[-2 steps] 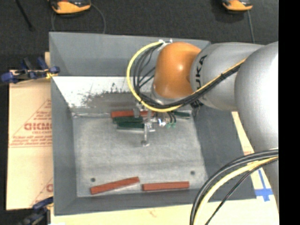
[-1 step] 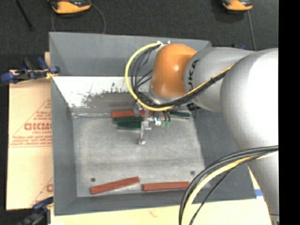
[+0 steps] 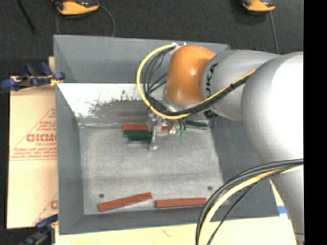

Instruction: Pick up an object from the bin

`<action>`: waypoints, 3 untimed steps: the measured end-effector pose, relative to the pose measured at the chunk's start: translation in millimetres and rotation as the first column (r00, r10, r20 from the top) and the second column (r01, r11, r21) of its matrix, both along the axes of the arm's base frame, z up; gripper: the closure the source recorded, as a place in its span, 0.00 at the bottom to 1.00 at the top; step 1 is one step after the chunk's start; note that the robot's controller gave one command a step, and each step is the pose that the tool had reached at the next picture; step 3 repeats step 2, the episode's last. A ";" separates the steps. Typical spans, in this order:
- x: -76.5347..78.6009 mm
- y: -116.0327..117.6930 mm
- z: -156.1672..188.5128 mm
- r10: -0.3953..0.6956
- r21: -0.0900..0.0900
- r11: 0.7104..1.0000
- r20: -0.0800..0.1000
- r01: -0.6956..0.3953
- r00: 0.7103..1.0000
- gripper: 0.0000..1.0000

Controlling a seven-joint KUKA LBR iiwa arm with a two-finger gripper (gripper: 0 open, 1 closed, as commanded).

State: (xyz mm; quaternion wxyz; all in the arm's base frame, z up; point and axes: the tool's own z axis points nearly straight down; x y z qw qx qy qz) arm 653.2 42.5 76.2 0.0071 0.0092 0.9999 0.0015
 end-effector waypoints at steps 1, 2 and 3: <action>-30.0 -40.9 189.4 0.013 -0.005 1.000 -0.001 -0.013 1.000 1.00; -21.4 -9.4 171.0 0.271 -0.004 0.963 -0.008 -0.271 0.963 1.00; -21.4 -9.4 171.0 0.271 -0.004 0.963 -0.008 -0.271 0.963 1.00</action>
Offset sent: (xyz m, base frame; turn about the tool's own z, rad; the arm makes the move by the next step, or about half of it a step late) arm -0.0321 -0.0386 0.1828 -0.0160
